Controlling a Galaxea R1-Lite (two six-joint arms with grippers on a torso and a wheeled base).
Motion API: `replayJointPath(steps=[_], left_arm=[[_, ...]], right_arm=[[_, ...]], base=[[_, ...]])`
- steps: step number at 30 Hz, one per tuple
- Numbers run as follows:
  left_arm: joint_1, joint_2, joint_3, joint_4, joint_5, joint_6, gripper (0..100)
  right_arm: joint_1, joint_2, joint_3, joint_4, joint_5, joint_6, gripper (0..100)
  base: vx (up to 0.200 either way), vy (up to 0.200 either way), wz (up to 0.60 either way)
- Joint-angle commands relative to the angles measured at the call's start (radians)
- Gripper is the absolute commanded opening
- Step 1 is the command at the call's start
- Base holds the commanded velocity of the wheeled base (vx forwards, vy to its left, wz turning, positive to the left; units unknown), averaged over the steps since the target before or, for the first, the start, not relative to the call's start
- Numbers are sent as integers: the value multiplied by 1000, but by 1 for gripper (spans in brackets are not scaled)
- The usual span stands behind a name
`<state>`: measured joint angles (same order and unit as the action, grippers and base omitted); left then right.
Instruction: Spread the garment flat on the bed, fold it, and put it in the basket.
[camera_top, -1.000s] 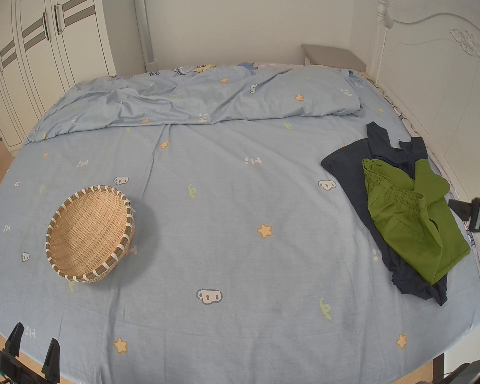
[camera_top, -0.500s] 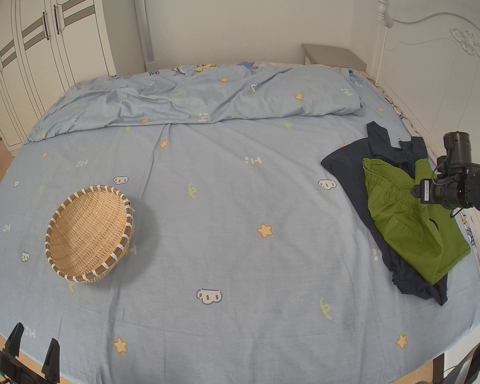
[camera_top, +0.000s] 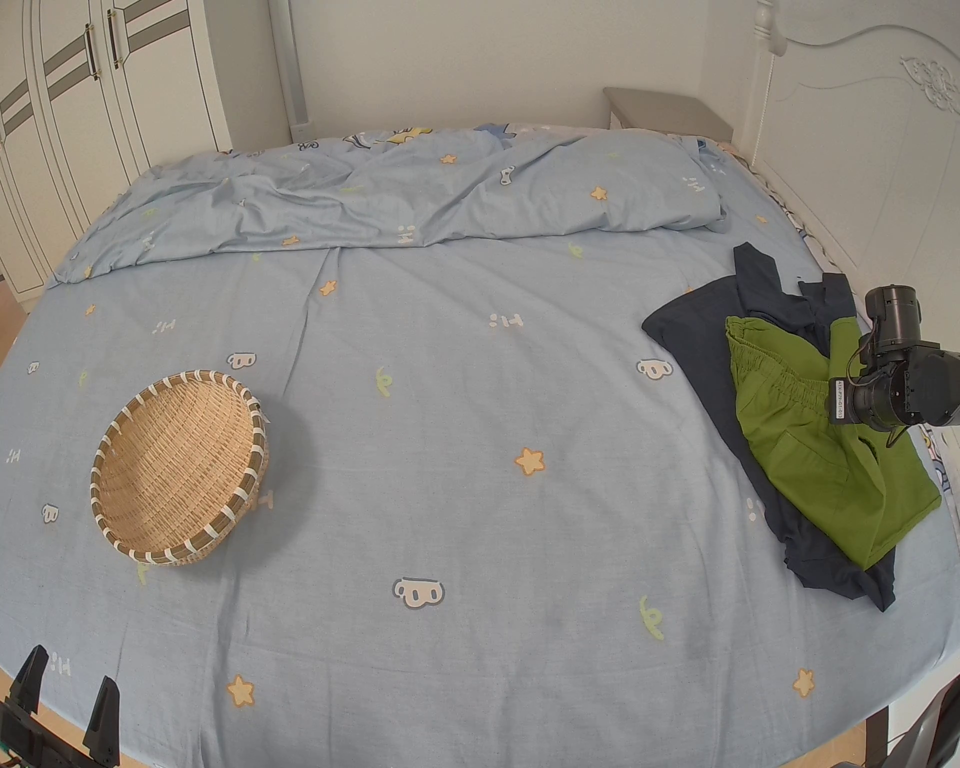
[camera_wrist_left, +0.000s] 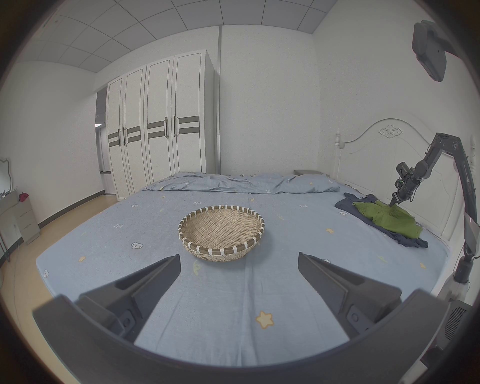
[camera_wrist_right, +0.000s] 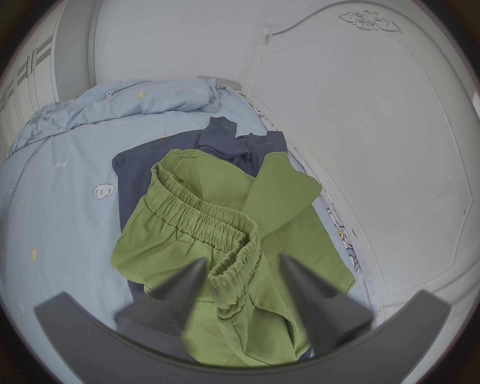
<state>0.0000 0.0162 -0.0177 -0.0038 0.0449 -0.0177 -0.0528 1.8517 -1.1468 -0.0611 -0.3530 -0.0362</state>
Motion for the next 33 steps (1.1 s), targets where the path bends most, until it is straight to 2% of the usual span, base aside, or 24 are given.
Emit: replayJointPath(steps=[1, 11, 17, 20, 23, 26, 27, 28, 33], left_arm=[[0, -10, 18, -1, 1, -1, 100], [0, -12, 18, -1, 0, -1, 100], [0, -12, 18, -1, 1, -1, 100], [0, -10, 18, -1, 0, -1, 100], [0, -12, 18, -1, 1, -1, 100], [0, -12, 18, -1, 1, 1, 100], [0, -12, 18, -1, 1, 1, 100], [0, -10, 18, -1, 1, -1, 100], [0, -10, 18, -1, 1, -1, 100]], right_arm=[[-1, 4, -1, 1, 0, -1, 0], [-2, 30, -7, -2, 2, 1, 0], [31, -68, -37, 37, 6, 5, 0], [99, -169, -74, 162, 11, 18, 0], [209, -241, -134, 322, 22, 94, 0], [332, -284, -185, 440, 68, 193, 0], [332, -284, -185, 440, 68, 193, 0], [410, -293, -215, 494, 100, 256, 0], [562, -281, -254, 506, 101, 366, 0]], base=[[0, 0, 0], [0, 0, 0], [0, 0, 0], [0, 0, 0], [0, 0, 0], [0, 0, 0], [0, 0, 0], [0, 0, 0], [0, 0, 0]])
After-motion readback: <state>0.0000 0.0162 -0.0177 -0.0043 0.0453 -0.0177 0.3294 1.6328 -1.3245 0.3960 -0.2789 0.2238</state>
